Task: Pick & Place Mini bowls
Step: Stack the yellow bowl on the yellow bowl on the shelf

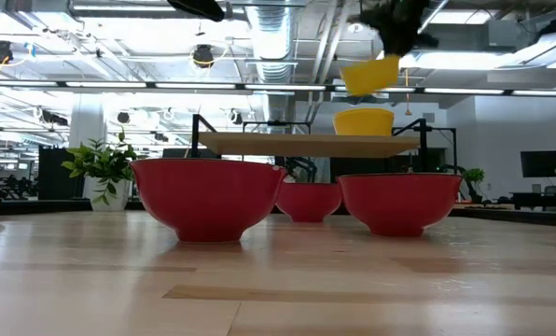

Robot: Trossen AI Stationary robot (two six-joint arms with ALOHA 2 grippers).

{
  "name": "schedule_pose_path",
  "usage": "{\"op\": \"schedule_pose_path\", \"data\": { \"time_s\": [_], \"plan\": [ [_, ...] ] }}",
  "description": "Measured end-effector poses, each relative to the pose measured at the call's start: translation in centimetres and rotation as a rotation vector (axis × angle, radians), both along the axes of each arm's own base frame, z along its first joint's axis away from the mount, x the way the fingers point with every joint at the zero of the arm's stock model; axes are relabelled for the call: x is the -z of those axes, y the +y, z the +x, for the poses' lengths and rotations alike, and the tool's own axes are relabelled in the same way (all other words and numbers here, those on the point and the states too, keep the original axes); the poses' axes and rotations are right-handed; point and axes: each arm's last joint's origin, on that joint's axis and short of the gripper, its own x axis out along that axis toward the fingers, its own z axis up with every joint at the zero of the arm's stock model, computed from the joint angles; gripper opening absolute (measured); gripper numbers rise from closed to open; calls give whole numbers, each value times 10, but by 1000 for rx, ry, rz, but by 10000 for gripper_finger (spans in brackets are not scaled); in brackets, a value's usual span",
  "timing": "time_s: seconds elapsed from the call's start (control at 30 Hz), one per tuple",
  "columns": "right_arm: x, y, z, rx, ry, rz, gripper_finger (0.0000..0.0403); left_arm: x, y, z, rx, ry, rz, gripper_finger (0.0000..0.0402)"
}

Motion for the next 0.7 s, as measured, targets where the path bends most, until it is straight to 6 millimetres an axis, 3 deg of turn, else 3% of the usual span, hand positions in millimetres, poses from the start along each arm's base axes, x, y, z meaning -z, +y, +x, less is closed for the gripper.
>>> {"op": "schedule_pose_path", "data": {
  "time_s": [0.27, 0.5, 0.7],
  "plan": [
    [39, -34, -1, -42, -80, 66, 0, 0, 3, 0, -25, -11, -23, 142],
    [66, -38, 6, -81, -79, 106, 0, -1, 3, 1, -25, -19, -24, 140],
    [72, -36, 8, -102, -60, 111, 1, -1, 3, 1, -25, -19, -24, 140]
  ]
}}
